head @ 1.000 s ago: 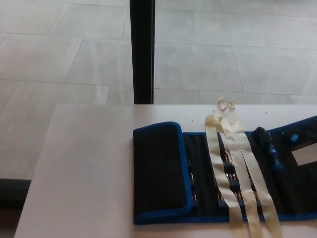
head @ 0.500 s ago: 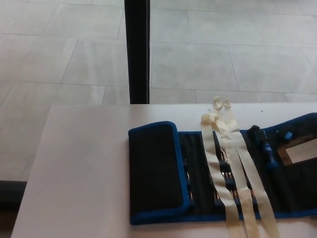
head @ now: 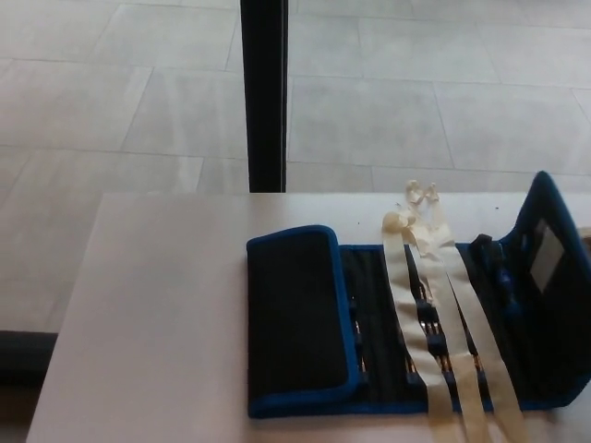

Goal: The robot uses its right hand to lift an edge of the toolkit kept in middle of the desk and make one fold in it

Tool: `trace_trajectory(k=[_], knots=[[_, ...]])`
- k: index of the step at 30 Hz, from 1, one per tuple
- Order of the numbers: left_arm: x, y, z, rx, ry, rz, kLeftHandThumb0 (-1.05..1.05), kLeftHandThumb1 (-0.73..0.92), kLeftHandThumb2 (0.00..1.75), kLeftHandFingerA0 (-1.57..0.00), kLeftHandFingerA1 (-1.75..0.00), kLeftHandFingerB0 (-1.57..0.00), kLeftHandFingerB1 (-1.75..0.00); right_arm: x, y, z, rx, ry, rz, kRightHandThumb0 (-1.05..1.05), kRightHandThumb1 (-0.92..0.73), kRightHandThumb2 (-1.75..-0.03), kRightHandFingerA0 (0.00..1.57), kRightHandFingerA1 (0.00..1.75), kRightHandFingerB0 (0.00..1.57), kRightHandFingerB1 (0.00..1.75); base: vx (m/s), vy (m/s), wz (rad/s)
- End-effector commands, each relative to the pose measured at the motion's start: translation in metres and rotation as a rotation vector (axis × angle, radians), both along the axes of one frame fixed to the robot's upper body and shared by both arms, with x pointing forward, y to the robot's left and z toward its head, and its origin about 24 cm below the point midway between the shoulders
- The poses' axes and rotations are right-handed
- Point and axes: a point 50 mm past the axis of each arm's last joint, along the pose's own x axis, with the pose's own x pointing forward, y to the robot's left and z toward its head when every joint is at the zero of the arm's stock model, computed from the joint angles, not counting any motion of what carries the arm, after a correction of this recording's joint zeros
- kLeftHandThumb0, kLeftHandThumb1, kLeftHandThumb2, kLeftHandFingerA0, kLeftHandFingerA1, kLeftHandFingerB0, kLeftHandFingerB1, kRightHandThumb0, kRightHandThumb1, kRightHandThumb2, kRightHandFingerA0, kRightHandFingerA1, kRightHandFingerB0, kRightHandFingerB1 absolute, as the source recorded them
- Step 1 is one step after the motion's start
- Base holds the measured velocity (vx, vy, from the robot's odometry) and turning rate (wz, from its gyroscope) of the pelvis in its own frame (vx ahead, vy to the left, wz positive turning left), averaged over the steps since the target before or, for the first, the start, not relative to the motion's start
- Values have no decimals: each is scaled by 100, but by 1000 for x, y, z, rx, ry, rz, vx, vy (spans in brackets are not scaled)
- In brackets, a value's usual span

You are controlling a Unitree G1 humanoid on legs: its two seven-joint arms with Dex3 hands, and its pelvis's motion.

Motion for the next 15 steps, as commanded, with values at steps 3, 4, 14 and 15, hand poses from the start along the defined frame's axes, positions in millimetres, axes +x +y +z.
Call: trace_trajectory(k=[3, 4, 14, 15], knots=[[-1, 6, 6, 14, -13, 1, -91, 77, 88, -49, -67, -36, -55, -6, 31, 5, -2, -26, 109, -58, -59, -89, 47, 57, 32, 50, 0, 0, 0], [-1, 6, 6, 18, -10, 1, -90, 77, 89, -51, -66, -37, -55, -7, 38, 8, -10, -42, 135, -53, -73, -62, 56, 47, 39, 40, 0, 0, 0], [2, 7, 9, 27, -12, -6, -85, 92, 72, -52, -65, -37, -49, -17, 65, 2, -50, -29, 229, -53, -74, -62, 54, 48, 39, 40, 0, 0, 0], [2, 7, 9, 29, -11, -8, -84, 92, 74, -52, -64, -38, -50, -19, 66, -1, -54, -18, 238, -52, -74, -62, 56, 48, 39, 40, 0, 0, 0]])
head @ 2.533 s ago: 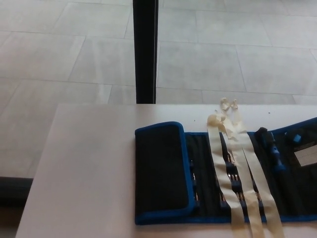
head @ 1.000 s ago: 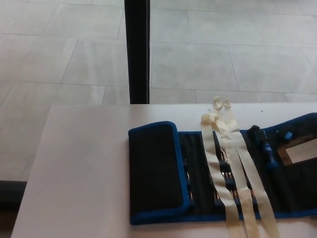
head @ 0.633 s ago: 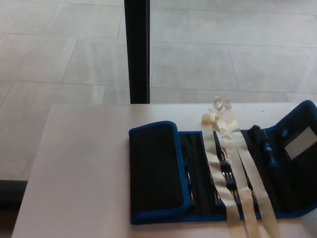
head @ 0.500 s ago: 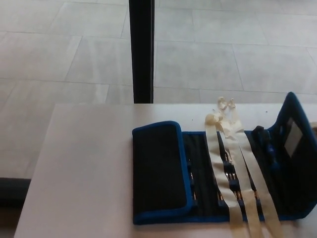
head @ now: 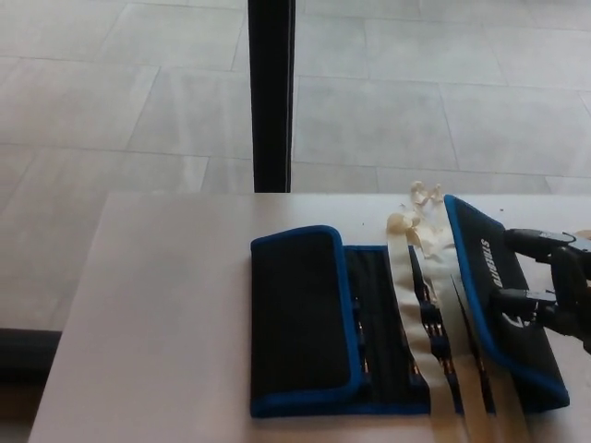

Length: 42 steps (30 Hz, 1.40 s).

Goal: The robot uses its right hand to lift an edge of the toolkit kept in middle of the desk and make one fold in it

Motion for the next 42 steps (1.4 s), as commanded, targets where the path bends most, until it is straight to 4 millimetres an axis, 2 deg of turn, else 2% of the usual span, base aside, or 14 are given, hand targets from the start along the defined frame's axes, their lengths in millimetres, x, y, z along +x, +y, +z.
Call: trace_trajectory(k=[1, 6, 7, 8, 11, 14, 21, 22, 24, 27, 28, 31, 32, 42], knots=[[2, 7, 9, 29, -7, -5, -84, 92, 72, -53, -65, -40, -50, -9, 7, -16, -42, 63, 22, -57, -59, -92, 50, 60, 34, 53, 0, 0, 0], [6, 10, 15, 57, 6, -21, -81, 74, 113, -54, -70, -40, -59, -14, 12, -34, -50, 146, -16, -54, -72, -62, 59, 49, 39, 42, 0, 0, 0], [9, 12, 18, 63, 1, -31, -86, 92, 74, -53, -66, -39, -50, -16, 12, -39, -58, 172, -26, -54, -72, -62, 60, 49, 40, 42, 0, 0, 0], [12, 12, 19, 62, -6, -27, -80, 72, 111, -52, -70, -39, -59, -18, 12, -45, -49, 215, -53, -56, -70, -62, 61, 49, 41, 42, 0, 0, 0], [16, 13, 22, 64, -17, -34, -84, 92, 71, -53, -66, -42, -51, -20, 10, -54, -46, 276, -84, -59, -56, -91, 52, 62, 35, 54, 0, 0, 0], [17, 13, 23, 60, -24, -26, -80, 72, 112, -51, -70, -39, -60, -21, 7, -59, -27, 320, -118, -58, -56, -90, 51, 62, 36, 55, 0, 0, 0], [17, 13, 24, 70, 1, -37, -87, 92, 72, -51, -68, -39, -54, -20, -3, -70, -32, 437, -195, -59, -55, -89, 51, 66, 32, 55, 0, 0, 0], [15, 13, 23, 68, 6, -37, -86, 92, 72, -52, -68, -39, -53, -19, -4, -68, -32, 431, -193, -55, -70, -61, 57, 58, 37, 45, 0, 0, 0], [14, 13, 23, 69, 4, -49, -84, 73, 113, -50, -71, -36, -60, -19, -6, -62, -21, 413, -197, -59, -55, -90, 60, 68, 34, 55, 0, 0, 0], [14, 13, 22, 61, 2, -40, -88, 92, 72, -50, -69, -39, -54, -18, -7, -49, 16, 379, -177, -54, -71, -61, 57, 56, 36, 43, 0, 0, 0], [14, 13, 22, 63, 1, -43, -88, 92, 72, -51, -70, -39, -54, -18, -7, -43, 20, 358, -162, -57, -56, -90, 51, 63, 32, 54, 0, 0, 0], [14, 13, 22, 59, -2, -42, -84, 72, 113, -50, -72, -37, -61, -18, -8, -23, 99, 300, -99, -53, -73, -61, 52, 50, 35, 41, 0, 0, 0], [14, 13, 22, 58, 0, -39, -87, 92, 72, -51, -67, -40, -53, -19, -8, -14, 124, 267, -89, -56, -57, -91, 47, 61, 30, 52, 0, 0, 0], [16, 11, 21, 43, -23, -36, -85, 73, 113, -48, -71, -35, -61, -22, -45, 68, 167, 34, -144, -53, -73, -62, 49, 51, 38, 41, 0, 0, 0]])
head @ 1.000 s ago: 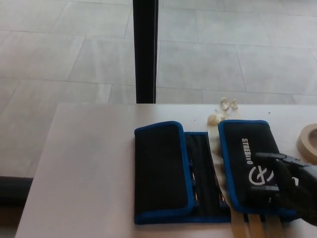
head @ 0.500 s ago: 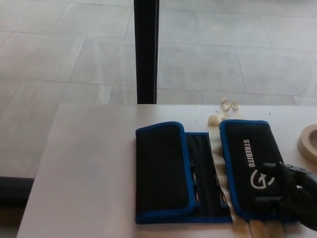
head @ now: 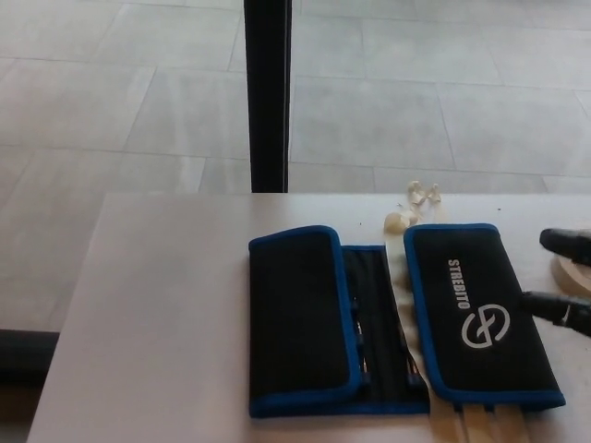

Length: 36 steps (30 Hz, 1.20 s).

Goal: The robot uses its right hand to lift an edge of the toolkit kept in middle of the desk and make one fold in it

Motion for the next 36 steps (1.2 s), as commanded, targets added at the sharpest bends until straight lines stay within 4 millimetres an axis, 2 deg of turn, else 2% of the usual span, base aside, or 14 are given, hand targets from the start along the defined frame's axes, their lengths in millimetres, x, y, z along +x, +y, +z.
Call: trace_trajectory(k=[1, 4, 10, 15, 18, 19, 20, 21, 24, 27, 28, 30, 31, 36], knots=[[-3, 5, 5, -2, -13, 26, -90, 91, 73, -48, -67, -36, -53, -7, -26, 34, 37, -60, -68, -52, -74, -62, 52, 50, 37, 40, 0, 0, 0], [-4, 3, 2, 1, -8, 29, -82, 73, 112, -51, -72, -38, -60, -15, -60, 40, 36, -109, -229, -48, -70, -60, 54, 51, 39, 41, 0, 0, 0], [-5, 2, 0, -9, -8, 34, -82, 72, 113, -48, -70, -35, -60, -43, -143, 24, 15, -178, -621, -46, -71, -61, 51, 46, 35, 38, 0, 0, 0], [-6, 2, 0, -11, -21, 42, -85, 92, 73, -51, -64, -38, -51, -87, -199, -9, 179, -247, -1044, -68, -52, -91, 63, 73, 30, 56, 0, 0, 0], [-8, 1, -3, -15, -18, 49, -85, 92, 72, -51, -64, -38, -50, -100, -211, -21, 183, -231, -1137, -74, -57, -94, 59, 71, 25, 56, 0, 0, 0], [-9, 1, -3, -14, -14, 52, -81, 73, 112, -50, -68, -37, -58, -111, -218, -35, 275, -230, -1258, -66, -66, -60, 73, 76, 59, 66, 0, 0, 0], [-11, 0, -5, -12, -11, 39, -89, 78, 90, -50, -66, -35, -53, -124, -224, -51, 349, -216, -1373, -66, -65, -60, 81, 77, 69, 71, 0, 0, 0], [-11, 0, -6, -12, -9, 43, -81, 74, 113, -51, -69, -37, -59, -133, -226, -64, 369, -199, -1437, -64, -52, -92, 67, 80, 37, 73, 0, 0, 0], [-13, 0, -7, -16, -7, 54, -80, 73, 112, -50, -68, -38, -58, -143, -224, -81, 392, -187, -1522, -63, -69, -61, 68, 87, 21, 63, 0, 0, 0], [-11, -1, -7, -12, 2, 50, -85, 92, 73, -54, -63, -41, -50, -149, -216, -102, 462, -168, -1606, -57, -71, -61, 62, 91, 28, 59, 0, 0, 0], [-12, -1, -7, -13, 2, 52, -81, 74, 113, -54, -69, -40, -59, -151, -214, -109, 463, -145, -1642, -58, -71, -61, 62, 93, 29, 64, 0, 0, 0], [-11, -1, -7, -13, -3, 46, -82, 74, 114, -54, -70, -41, -59, -152, -213, -113, 483, -131, -1667, -58, -72, -61, 67, 97, 21, 61, 0, 0, 0], [-10, -1, -7, -21, -15, 54, -86, 92, 72, -54, -65, -41, -51, -154, -211, -117, 506, -124, -1687, -57, -73, -61, 69, 112, 20, 67, 0, 0, 0], [-11, -4, -10, -24, -9, 62, -80, 73, 113, -53, -70, -41, -60, -161, -206, -132, 577, -102, -1713, -59, -77, -63, 65, 115, 37, 87, 0, 0, 0]])
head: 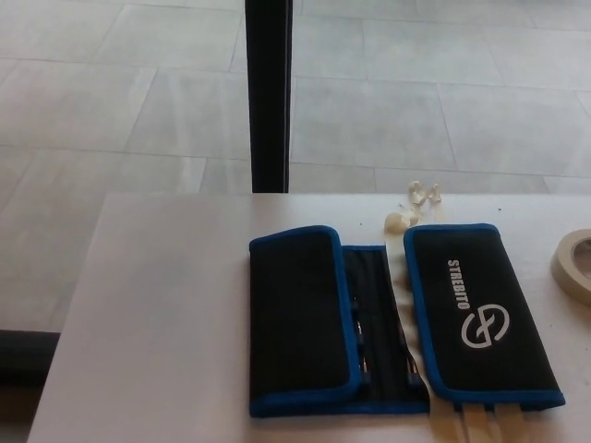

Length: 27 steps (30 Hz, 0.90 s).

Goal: The robot uses its right hand to lift an edge of the toolkit kept in middle of the desk and make one fold in it

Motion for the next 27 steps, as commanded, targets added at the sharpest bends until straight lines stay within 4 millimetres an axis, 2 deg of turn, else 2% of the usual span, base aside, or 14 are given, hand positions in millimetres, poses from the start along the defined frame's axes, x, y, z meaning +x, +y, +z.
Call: trace_trajectory(k=[1, 5, 6, 8, 9, 11, 12, 13, 15, 19, 20, 25, 26, 27], knots=[[-9, -2, -7, -13, -2, 60, -81, 73, 113, -54, -70, -40, -59, -72, -19, -63, 133, -1, -742, -58, -75, -62, 71, 117, 36, 80, 0, 0, 0], [-5, -3, -6, -8, -3, 51, -81, 74, 114, -56, -71, -42, -60, -69, -17, -69, 157, -7, -727, -58, -76, -63, 69, 113, 36, 72, 0, 0, 0], [-4, -3, -6, -13, -12, 56, -86, 92, 74, -60, -69, -46, -53, -67, -16, -70, 184, -16, -727, -59, -74, -61, 71, 108, 40, 73, 0, 0, 0], [-4, -4, -7, -16, -15, 64, -86, 92, 72, -61, -69, -46, -52, -66, -16, -69, 178, -12, -716, -61, -75, -63, 69, 110, 35, 71, 0, 0, 0], [-4, -4, -7, -19, -17, 61, -81, 74, 114, -53, -70, -41, -60, -65, -16, -69, 175, -18, -703, -60, -78, -62, 64, 108, 21, 66, 0, 0, 0], [-3, -4, -7, -24, -22, 63, -81, 73, 114, -51, -69, -40, -59, -63, -15, -70, 172, -46, -670, -60, -78, -62, 61, 105, 17, 60, 0, 0, 0], [-4, -4, -7, -29, -32, 66, -89, 92, 74, -51, -63, -41, -51, -62, -14, -71, 169, -30, -671, -61, -77, -62, 66, 102, 19, 61, 0, 0, 0], [-3, -4, -7, -31, -31, 67, -85, 92, 73, -53, -63, -42, -49, -61, -13, -72, 161, -19, -670, -62, -75, -62, 77, 110, 22, 63, 0, 0, 0], [-2, -4, -6, -43, -46, 72, -83, 92, 74, -51, -62, -39, -50, -55, -10, -74, 158, 41, -657, -65, -72, -63, 87, 110, 42, 77, 0, 0, 0], [-1, -4, -5, -34, -51, 83, -81, 73, 113, -50, -69, -38, -59, -50, -3, -81, 171, 39, -591, -62, -80, -63, 64, 108, 22, 69, 0, 0, 0], [-1, -4, -5, -33, -63, 93, -84, 92, 72, -50, -65, -40, -52, -49, -3, -82, 175, 40, -587, -62, -79, -64, 63, 108, 21, 69, 0, 0, 0], [0, -4, -4, 4, -74, 115, -83, 92, 73, -53, -65, -43, -53, -40, -4, -78, 146, 122, -580, -63, -79, -65, 71, 127, 42, 81, 0, 0, 0], [0, -5, -6, -1, -79, 121, -83, 92, 73, -54, -65, -45, -55, -36, -5, -75, 132, 135, -574, -61, -78, -64, 66, 116, 42, 80, 0, 0, 0], [0, -5, -6, 0, -78, 121, -82, 92, 73, -56, -65, -45, -54, -34, -4, -75, 99, 190, -564, -62, -77, -63, 82, 122, 60, 82, 0, 0, 0]])
